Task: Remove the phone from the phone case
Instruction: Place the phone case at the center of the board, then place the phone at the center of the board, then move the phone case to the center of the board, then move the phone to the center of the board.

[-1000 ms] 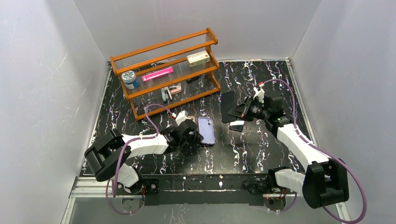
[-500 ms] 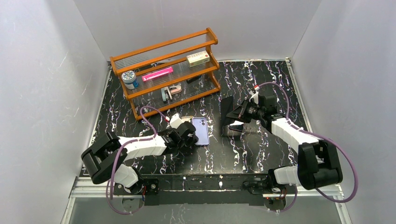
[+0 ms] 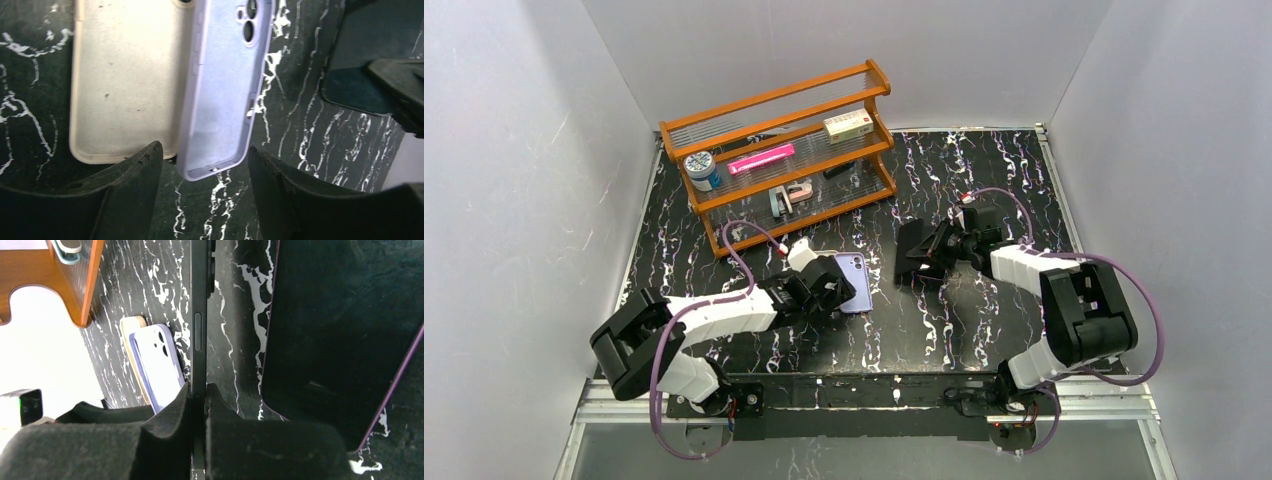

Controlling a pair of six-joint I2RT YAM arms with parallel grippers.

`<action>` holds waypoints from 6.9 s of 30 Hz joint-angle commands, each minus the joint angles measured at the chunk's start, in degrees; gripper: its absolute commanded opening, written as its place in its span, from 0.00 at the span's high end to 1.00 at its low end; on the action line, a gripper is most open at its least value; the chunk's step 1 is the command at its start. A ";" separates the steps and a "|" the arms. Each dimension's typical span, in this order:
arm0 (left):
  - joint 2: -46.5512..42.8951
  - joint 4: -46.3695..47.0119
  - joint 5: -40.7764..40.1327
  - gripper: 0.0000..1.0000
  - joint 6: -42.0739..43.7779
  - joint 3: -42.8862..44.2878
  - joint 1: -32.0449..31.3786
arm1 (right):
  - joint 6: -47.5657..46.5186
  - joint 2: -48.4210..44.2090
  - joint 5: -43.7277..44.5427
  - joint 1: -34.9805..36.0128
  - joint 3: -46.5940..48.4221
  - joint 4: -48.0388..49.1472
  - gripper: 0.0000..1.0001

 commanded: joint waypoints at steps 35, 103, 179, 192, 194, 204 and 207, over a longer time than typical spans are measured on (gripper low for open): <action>-2.15 -8.51 3.12 0.10 8.54 6.24 9.74 | -8.77 2.35 13.30 1.18 5.44 -15.15 0.12; -2.94 -30.83 -8.20 0.20 23.01 12.08 14.45 | -10.59 3.80 22.67 10.90 18.59 -24.84 0.01; 22.64 -21.73 15.83 0.09 33.29 36.99 11.30 | -12.84 -18.60 30.32 10.50 3.28 -25.67 0.01; 24.28 -22.17 13.02 0.11 29.26 37.27 -0.30 | -15.05 -29.07 41.94 8.83 0.65 -32.65 0.01; 25.19 -21.71 13.30 0.11 29.06 38.34 -1.77 | -14.80 -30.94 44.05 8.75 0.13 -33.72 0.01; 32.77 -20.82 15.64 0.11 29.31 42.54 -5.32 | -10.32 -38.03 50.01 8.69 -2.83 -37.22 0.01; 32.74 -21.46 14.31 0.11 29.07 41.01 -5.33 | -10.21 -39.91 51.08 8.70 -2.77 -37.81 0.01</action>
